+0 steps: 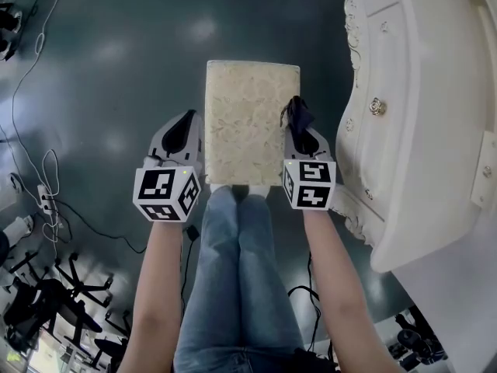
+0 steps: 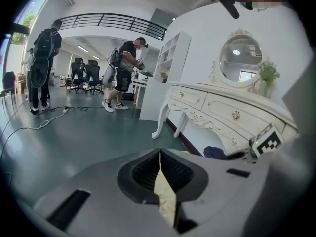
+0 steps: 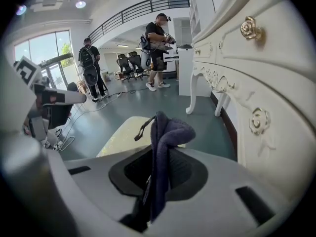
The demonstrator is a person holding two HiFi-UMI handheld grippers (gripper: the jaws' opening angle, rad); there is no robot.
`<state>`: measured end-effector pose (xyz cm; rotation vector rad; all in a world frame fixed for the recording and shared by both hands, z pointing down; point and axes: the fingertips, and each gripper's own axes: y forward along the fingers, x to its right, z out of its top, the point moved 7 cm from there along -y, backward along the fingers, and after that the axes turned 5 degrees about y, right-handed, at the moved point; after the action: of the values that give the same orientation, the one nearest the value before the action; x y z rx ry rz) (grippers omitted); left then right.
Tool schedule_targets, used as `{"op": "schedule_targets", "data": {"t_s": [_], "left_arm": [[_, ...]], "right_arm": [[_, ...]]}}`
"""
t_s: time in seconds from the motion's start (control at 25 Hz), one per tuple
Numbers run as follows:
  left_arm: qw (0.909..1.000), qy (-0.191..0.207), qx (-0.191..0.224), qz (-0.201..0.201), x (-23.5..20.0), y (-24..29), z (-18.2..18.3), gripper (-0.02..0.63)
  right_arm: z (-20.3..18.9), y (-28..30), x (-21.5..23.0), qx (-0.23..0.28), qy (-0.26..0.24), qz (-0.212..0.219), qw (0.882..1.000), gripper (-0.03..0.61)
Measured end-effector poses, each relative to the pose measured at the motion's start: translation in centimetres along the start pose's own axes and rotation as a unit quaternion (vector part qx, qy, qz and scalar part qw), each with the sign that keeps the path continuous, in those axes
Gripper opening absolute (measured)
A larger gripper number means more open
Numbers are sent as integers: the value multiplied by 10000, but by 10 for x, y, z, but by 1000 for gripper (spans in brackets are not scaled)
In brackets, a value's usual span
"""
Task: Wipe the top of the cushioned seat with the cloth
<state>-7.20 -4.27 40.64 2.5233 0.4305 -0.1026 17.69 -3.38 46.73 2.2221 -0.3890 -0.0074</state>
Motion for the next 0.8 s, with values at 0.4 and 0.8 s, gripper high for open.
{"op": "schedule_targets", "data": {"t_s": [0.4,0.8], "left_arm": [[9999,-37,-62,102,-17,11,4,5],[9996,-46,-128,244,-36,13,-1,5]], "right_arm": [[52,60,13,-54,-484,-96,9988,40],[80,116,21,-480,-1207,-251,9912,40]]}}
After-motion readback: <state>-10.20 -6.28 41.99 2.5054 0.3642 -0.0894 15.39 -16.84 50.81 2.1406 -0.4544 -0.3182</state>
